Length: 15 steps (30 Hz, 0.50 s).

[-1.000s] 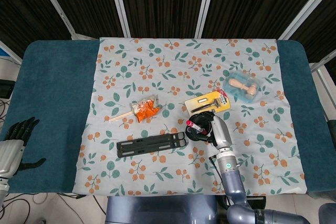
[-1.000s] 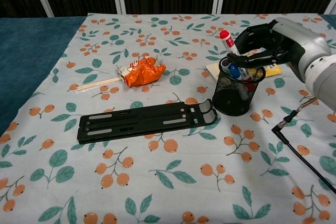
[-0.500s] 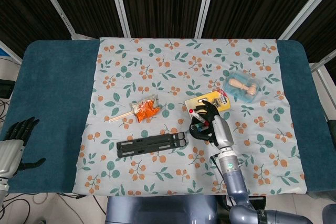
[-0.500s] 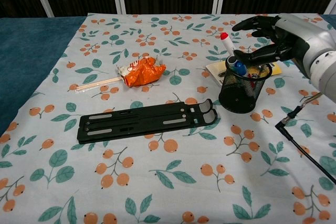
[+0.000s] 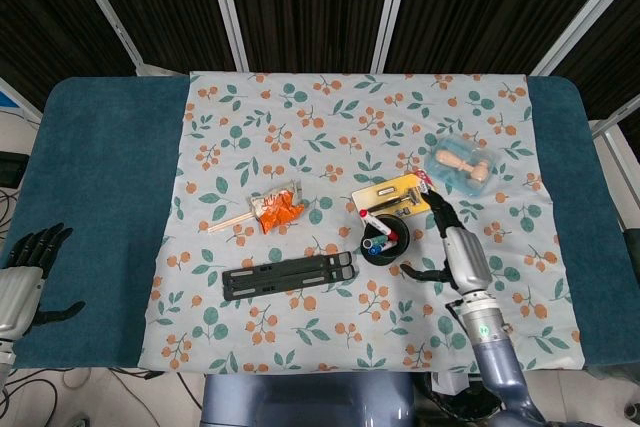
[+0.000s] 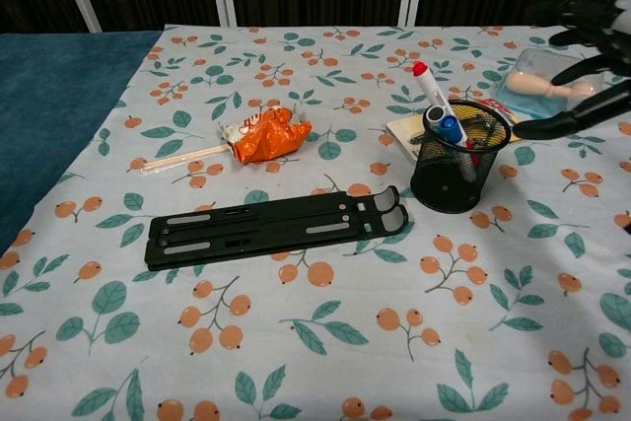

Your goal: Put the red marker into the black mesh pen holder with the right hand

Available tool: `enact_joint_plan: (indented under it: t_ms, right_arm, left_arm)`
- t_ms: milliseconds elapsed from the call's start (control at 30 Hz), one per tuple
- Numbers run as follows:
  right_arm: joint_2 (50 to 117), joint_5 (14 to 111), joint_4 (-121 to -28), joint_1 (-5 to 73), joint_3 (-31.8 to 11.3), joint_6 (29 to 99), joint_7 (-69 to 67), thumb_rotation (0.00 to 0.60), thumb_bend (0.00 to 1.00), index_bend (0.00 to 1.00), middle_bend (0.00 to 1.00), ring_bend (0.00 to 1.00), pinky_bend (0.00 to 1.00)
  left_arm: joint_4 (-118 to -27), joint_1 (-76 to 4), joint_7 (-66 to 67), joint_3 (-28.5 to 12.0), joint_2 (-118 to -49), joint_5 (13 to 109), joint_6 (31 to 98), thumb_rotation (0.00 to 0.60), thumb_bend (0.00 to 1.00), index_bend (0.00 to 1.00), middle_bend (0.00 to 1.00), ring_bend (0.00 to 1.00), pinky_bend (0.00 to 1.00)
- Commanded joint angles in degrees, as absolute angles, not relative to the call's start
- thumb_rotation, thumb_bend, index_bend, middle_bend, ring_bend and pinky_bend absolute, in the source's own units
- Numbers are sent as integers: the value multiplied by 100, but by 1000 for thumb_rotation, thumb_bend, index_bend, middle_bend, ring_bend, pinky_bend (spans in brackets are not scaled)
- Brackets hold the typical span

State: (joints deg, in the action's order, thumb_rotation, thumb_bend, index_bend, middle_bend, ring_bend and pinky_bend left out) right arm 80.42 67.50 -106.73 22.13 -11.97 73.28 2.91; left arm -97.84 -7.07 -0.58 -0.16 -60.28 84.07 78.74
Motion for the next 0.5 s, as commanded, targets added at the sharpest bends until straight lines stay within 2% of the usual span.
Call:
enact_joint_plan:
  t_ms: [33,267,500]
  right_arm:
    - [7207,7301,-10688,1841,-717,7448,446,600,67,0,0,0,182]
    - [6592,8389,-9894,1146,-30,8358,806,600,44,0,0,0,183]
    - [6670,8802,-9327,820,28,8957,889,600,44,0,0,0,182]
  left_arm:
    - [-9782,-694,-14,-22,-6037,8393,7902,600,24,0,0,0,0]
    - [-9720,-644,93,-25,-6099,8460,8046,600,24,0,0,0,0]
    - [-9635,-595,55,-25,-6154,8582,8207,600,23,0,0,0,0]
